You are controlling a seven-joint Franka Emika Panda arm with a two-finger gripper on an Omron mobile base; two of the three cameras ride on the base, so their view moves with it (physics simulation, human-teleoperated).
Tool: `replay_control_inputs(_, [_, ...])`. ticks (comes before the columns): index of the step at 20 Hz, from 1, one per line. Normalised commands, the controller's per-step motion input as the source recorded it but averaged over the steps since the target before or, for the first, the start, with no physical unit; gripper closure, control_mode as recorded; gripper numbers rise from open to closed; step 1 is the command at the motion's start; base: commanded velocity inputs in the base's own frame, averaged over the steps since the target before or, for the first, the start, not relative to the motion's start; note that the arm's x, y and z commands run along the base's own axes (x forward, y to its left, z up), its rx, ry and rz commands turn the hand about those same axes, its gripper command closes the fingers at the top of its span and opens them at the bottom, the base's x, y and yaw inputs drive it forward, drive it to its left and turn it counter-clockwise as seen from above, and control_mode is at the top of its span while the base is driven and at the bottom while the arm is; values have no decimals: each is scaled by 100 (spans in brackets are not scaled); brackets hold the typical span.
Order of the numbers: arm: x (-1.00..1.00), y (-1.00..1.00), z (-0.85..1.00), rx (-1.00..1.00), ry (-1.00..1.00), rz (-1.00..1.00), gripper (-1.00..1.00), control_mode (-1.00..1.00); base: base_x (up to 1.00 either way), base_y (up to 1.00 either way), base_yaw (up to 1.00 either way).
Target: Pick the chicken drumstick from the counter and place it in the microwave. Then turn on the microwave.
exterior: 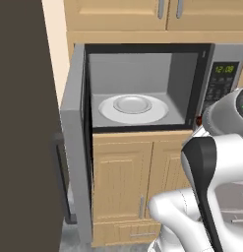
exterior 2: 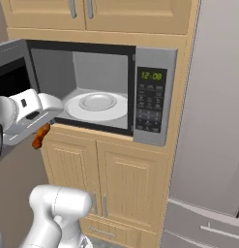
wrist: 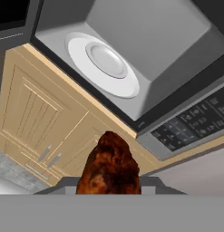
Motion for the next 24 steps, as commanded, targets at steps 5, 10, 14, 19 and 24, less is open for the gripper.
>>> replay_control_inputs(5, [0, 0, 0, 0, 0, 0, 100, 100, 42, 0, 15])
replay_control_inputs(10, [0, 0, 0, 0, 0, 0, 100, 100, 50, 0, 11])
replay_control_inputs(14, [0, 0, 0, 0, 0, 0, 100, 100, 34, 0, 9])
replay_control_inputs(19, [0, 0, 0, 0, 0, 0, 100, 100, 7, 0, 2])
replay_control_inputs(24, [0, 0, 0, 0, 0, 0, 100, 100, 0, 0, 0])
